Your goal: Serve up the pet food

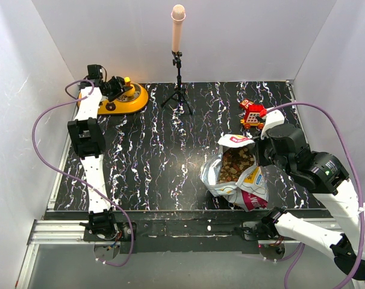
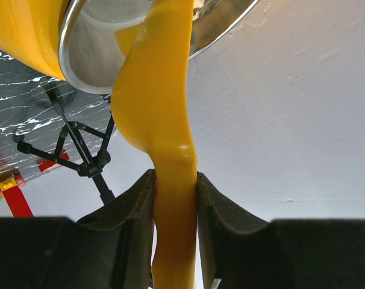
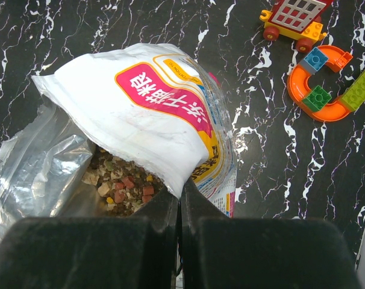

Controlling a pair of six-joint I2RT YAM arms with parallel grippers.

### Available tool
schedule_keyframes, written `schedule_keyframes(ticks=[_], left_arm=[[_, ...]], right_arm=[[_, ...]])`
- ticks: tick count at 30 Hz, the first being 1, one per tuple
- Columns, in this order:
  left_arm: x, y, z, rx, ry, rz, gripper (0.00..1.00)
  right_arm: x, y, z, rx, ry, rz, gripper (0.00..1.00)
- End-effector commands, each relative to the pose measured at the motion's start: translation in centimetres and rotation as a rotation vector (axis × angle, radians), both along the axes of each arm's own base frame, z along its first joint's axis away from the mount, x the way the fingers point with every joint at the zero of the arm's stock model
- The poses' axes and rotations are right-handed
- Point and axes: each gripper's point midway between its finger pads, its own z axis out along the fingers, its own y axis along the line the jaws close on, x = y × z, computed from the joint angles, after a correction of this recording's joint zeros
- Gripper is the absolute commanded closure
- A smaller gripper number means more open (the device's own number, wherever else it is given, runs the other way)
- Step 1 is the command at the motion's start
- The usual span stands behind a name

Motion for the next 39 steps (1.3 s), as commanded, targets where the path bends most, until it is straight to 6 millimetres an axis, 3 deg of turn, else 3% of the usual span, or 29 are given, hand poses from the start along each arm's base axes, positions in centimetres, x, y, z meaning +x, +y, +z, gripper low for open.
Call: schedule_keyframes(ticks=[1, 10, 19, 39], left_arm=[[0.8, 0.2, 1.5, -0.081, 0.048, 0.12, 1.0], [-0.8, 0.3, 3.8, -0.081, 0.083, 0.175, 1.0], [-0.2, 0.4, 7.2, -0.09, 0.015, 0.198, 1.0], [-0.9, -0.3, 11.3, -0.116, -0.029, 0.231, 1.0]], right_arm=[[1.3, -0.2, 4.0, 0.075, -0.144, -0.048, 0.99], [1.5, -0.2, 4.1, 0.078, -0.147, -0.052, 0.99], [1.4, 0.0, 4.3, 0.096, -0.145, -0.046, 0.99], [1.0, 0.1, 4.9, 0.12, -0.146, -0.043, 0.99]])
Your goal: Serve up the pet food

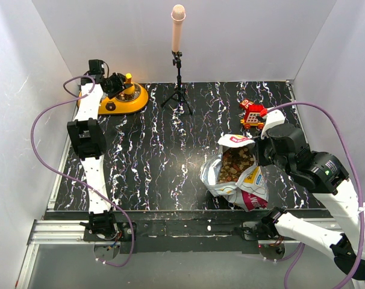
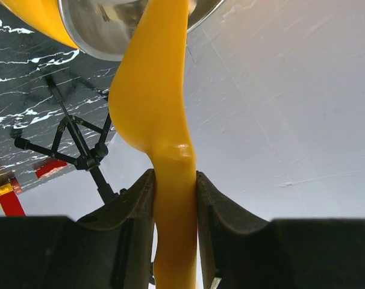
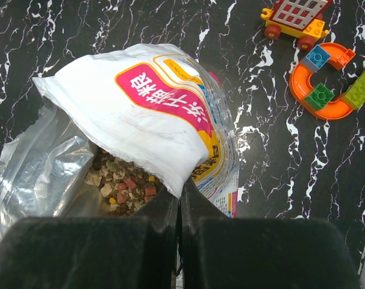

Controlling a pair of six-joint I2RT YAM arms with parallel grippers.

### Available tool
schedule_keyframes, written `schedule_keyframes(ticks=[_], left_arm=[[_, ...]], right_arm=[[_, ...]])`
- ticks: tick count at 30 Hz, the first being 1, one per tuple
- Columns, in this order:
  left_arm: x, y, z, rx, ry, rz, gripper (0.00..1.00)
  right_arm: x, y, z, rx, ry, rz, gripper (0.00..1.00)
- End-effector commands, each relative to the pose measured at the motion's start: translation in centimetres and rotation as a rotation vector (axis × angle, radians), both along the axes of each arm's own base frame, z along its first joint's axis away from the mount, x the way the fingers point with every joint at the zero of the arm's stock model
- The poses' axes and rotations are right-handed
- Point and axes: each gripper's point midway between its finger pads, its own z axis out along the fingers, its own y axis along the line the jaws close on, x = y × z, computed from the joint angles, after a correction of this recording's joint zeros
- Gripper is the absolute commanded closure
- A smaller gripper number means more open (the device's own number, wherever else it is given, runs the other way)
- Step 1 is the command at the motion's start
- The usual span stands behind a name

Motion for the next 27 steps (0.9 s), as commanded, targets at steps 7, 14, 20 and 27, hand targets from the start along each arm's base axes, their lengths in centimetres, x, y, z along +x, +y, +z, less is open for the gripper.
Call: schedule_keyframes(ticks=[7, 14, 20, 27], left_arm=[[-0.8, 0.2, 8.9, -0.187, -0.036, 0.182, 1.0], [-1.5, -0.2, 10.5, -0.187, -0.061, 0.159, 1.0], [-3.5, -1.3, 12.2, -0.143, -0.093, 0.092, 1.0], [-10.3, -3.0, 12.5, -0.014, -0.147, -0.087, 1.0]], right_arm=[[1.1, 0.1, 5.1, 0.109, -0.154, -0.032, 0.99], [1.1, 0.2, 5.0, 0.108, -0.151, -0.029, 0.99], [1.1, 0.4, 4.9, 0.119, -0.137, -0.029, 0.99], [1.2, 1.0, 4.9, 0.142, -0.137, -0.016, 0.99]])
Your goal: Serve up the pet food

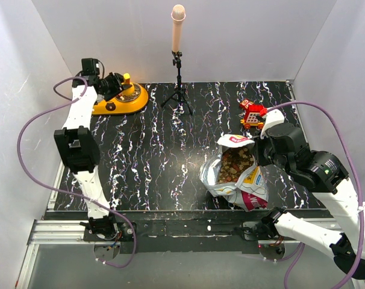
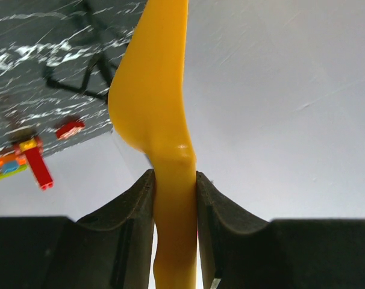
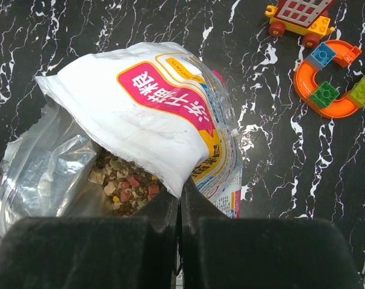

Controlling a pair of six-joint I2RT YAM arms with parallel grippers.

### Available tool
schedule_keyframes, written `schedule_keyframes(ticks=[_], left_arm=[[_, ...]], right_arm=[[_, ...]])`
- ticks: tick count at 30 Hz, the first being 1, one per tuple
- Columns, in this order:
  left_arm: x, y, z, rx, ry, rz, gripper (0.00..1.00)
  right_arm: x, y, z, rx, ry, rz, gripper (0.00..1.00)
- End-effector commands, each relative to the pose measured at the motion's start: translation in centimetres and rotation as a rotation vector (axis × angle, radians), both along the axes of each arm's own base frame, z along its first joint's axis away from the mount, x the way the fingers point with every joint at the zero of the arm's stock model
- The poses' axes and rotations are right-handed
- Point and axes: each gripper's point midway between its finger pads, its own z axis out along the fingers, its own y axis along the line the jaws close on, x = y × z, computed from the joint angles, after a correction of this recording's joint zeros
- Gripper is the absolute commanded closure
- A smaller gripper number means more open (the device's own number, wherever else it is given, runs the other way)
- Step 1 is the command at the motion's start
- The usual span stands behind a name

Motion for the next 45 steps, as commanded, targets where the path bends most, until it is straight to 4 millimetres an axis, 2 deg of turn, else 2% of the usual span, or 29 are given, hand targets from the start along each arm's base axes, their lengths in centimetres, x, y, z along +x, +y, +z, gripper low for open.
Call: schedule_keyframes(ticks=[1, 5, 8, 11, 14, 16, 17, 19, 26, 29, 32, 36, 38, 41, 43, 45], left_arm=[[-5.5, -1.8, 6.3, 0.04, -0.141, -0.114, 1.0], [-11.5, -4.2, 7.6, 0.186, -0.253, -0.357, 1.0], [-17.5, -6.5, 9.9, 0.254, -0.419, -0.544, 1.0], [-23.9, -9.8, 10.9, 0.346, -0.594, -0.764, 1.0], [-31.0, -12.9, 9.4, 0.365, -0.633, -0.995, 1.0], [-35.5, -14.8, 8.0, 0.303, -0.619, -1.132, 1.0], [-37.3, -15.3, 8.1, 0.282, -0.643, -1.175, 1.0], [-40.2, -15.6, 8.9, 0.258, -0.68, -1.24, 1.0], [-47.1, -15.5, 13.0, 0.082, -0.838, -1.318, 1.0], [-48.7, -15.5, 13.5, 0.002, -0.828, -1.345, 1.0], [-48.7, -15.9, 12.7, -0.033, -0.768, -1.354, 1.0], [-47.9, -17.4, 11.6, -0.038, -0.718, -1.412, 1.0], [-46.8, -18.4, 10.7, -0.039, -0.693, -1.437, 1.0], [-43.6, -19.9, 8.6, -0.024, -0.6, -1.401, 1.0], [-41.1, -21.6, 7.7, -0.083, -0.575, -1.339, 1.0], [-39.9, -22.1, 6.9, -0.139, -0.496, -1.298, 1.0]], right_arm=[[1.3, 0.9, 4.6, 0.132, -0.143, -0.016, 0.99], [1.3, 1.6, 3.9, 0.149, -0.111, -0.009, 0.99], [1.4, 2.2, 3.5, 0.155, -0.086, -0.001, 0.99], [1.4, 2.6, 3.7, 0.151, -0.07, 0.016, 0.99], [1.7, 2.7, 4.2, 0.131, -0.084, 0.032, 0.99], [2.1, 2.7, 4.4, 0.107, -0.099, 0.039, 0.99], [2.4, 2.8, 4.5, 0.094, -0.104, 0.042, 0.99], [2.8, 3.3, 4.5, 0.084, -0.105, 0.058, 0.99], [4.1, 8.3, 4.3, 0.176, -0.049, 0.172, 0.99], [4.8, 9.6, 5.2, 0.195, -0.058, 0.191, 0.99], [5.3, 10.9, 6.3, 0.209, -0.068, 0.216, 0.99], [5.4, 11.0, 7.1, 0.201, -0.092, 0.219, 0.99], [5.4, 10.8, 7.2, 0.196, -0.098, 0.22, 0.99], [5.0, 10.9, 7.0, 0.2, -0.101, 0.237, 0.99], [4.6, 10.7, 7.2, 0.211, -0.113, 0.244, 0.99], [4.3, 10.5, 7.3, 0.215, -0.116, 0.241, 0.99]])
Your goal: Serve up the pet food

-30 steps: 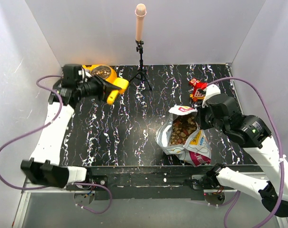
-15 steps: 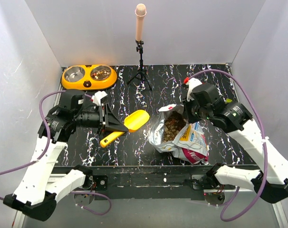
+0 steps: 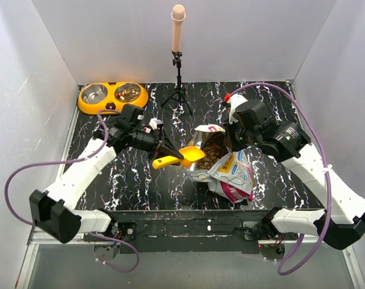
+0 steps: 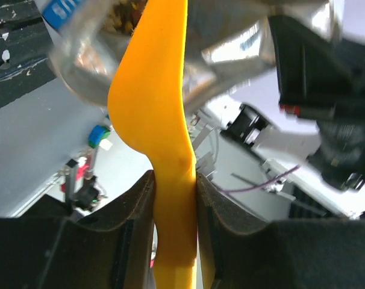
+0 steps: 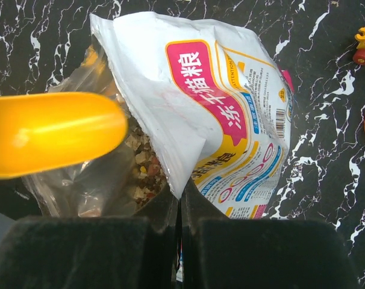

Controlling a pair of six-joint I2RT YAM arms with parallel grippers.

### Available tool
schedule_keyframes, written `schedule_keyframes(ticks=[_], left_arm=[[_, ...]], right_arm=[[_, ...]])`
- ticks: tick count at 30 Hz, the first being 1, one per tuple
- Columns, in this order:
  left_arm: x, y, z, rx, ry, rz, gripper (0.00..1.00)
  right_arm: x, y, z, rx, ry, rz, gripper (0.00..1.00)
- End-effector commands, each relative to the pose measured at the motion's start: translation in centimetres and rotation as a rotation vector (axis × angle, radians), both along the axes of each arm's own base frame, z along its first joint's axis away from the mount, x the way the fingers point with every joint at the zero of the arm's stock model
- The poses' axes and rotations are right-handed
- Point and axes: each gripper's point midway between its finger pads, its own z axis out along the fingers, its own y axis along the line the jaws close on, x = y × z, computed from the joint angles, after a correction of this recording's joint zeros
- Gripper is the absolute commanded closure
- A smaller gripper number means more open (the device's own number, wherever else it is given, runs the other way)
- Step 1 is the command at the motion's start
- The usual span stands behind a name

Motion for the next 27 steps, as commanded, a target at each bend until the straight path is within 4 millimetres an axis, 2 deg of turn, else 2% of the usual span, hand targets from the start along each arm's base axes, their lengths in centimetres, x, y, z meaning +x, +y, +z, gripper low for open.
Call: schedule_keyframes(ticks=[1, 4, 7, 9, 12, 14, 16, 19, 22, 25, 27], left_arm=[[2.7, -1.6, -0.4, -0.039, 0.107, 0.07, 1.0], [1.8, -1.3, -1.8, 0.03, 0.223, 0.052, 1.0], [1.0, -1.5, -1.9, 0.065, 0.287, 0.037, 1.0], [0.1, -2.4, -1.9, 0.094, 0.325, 0.015, 1.0], [-1.5, -4.9, -1.2, 0.132, 0.328, -0.05, 1.0], [-2.0, -6.1, -1.2, 0.169, 0.313, -0.068, 1.0], [-1.7, -6.9, -2.0, 0.187, 0.307, -0.067, 1.0], [-0.7, -7.4, -5.5, 0.239, 0.339, -0.032, 1.0], [2.2, -9.2, -10.0, 0.246, 0.319, 0.059, 1.0], [4.8, -10.5, -15.9, 0.317, 0.303, 0.127, 1.0], [6.6, -12.7, -18.0, 0.277, 0.206, 0.125, 1.0]], right_arm=[[1.0, 1.7, 7.9, 0.228, -0.24, 0.027, 0.99], [0.9, 1.8, 8.0, 0.232, -0.247, 0.037, 0.99], [1.1, 2.2, 8.0, 0.222, -0.245, 0.052, 0.99], [1.1, 2.4, 7.8, 0.212, -0.244, 0.063, 0.99], [1.0, 2.6, 7.8, 0.218, -0.243, 0.074, 0.99], [0.8, 2.7, 7.9, 0.225, -0.243, 0.078, 0.99], [0.6, 2.8, 7.9, 0.233, -0.242, 0.08, 0.99], [0.3, 2.8, 8.0, 0.25, -0.234, 0.082, 0.99], [0.0, 3.1, 8.3, 0.28, -0.226, 0.082, 0.99], [0.0, 3.6, 9.5, 0.328, -0.232, 0.084, 0.99], [0.1, 3.7, 10.0, 0.328, -0.234, 0.082, 0.99]])
